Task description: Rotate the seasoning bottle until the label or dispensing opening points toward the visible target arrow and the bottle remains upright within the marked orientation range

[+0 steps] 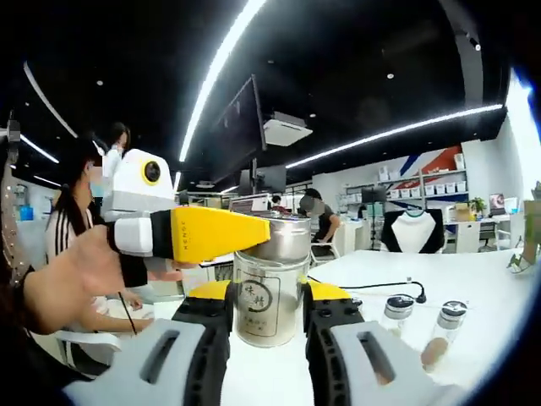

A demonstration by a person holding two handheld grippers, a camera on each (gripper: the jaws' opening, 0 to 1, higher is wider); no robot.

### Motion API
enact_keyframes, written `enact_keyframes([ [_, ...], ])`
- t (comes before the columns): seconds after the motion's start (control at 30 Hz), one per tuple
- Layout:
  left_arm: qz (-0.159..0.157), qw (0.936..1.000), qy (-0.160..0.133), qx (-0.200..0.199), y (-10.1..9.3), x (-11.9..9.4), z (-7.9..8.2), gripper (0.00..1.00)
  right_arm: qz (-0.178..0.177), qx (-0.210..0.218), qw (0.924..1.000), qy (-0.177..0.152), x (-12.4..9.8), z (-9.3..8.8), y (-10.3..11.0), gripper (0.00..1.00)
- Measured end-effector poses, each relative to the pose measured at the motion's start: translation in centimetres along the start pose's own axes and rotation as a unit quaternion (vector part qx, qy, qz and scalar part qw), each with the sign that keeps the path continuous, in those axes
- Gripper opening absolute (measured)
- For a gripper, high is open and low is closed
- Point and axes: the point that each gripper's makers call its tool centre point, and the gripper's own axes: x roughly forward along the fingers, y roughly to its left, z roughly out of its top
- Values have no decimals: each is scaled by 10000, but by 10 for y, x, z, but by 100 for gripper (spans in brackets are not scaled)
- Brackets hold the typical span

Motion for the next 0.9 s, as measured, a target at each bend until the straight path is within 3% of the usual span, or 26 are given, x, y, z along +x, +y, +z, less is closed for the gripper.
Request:
enact_keyframes([
  [0.3,698,9963,153,468,7,5,-3,33,-263,-277,9992,140,5,-2,-3,29],
  [0.47,793,9959,138,407,9,6,-1,33,-328,-328,9988,152,6,0,-6,29],
  [0.53,688,9969,170,336,8,5,-1,33,-299,-360,9988,162,4,0,-6,29],
  [0.67,163,9994,79,-301,7,3,1,32,-142,-452,9987,167,1,3,-7,29],
  [0.87,-253,9994,170,-153,8,-1,-4,32,436,-378,9978,332,-1,-3,2,29],
  [0.9,-554,9981,248,-55,4,-2,-7,32,635,-353,9967,364,-2,-5,6,29],
])
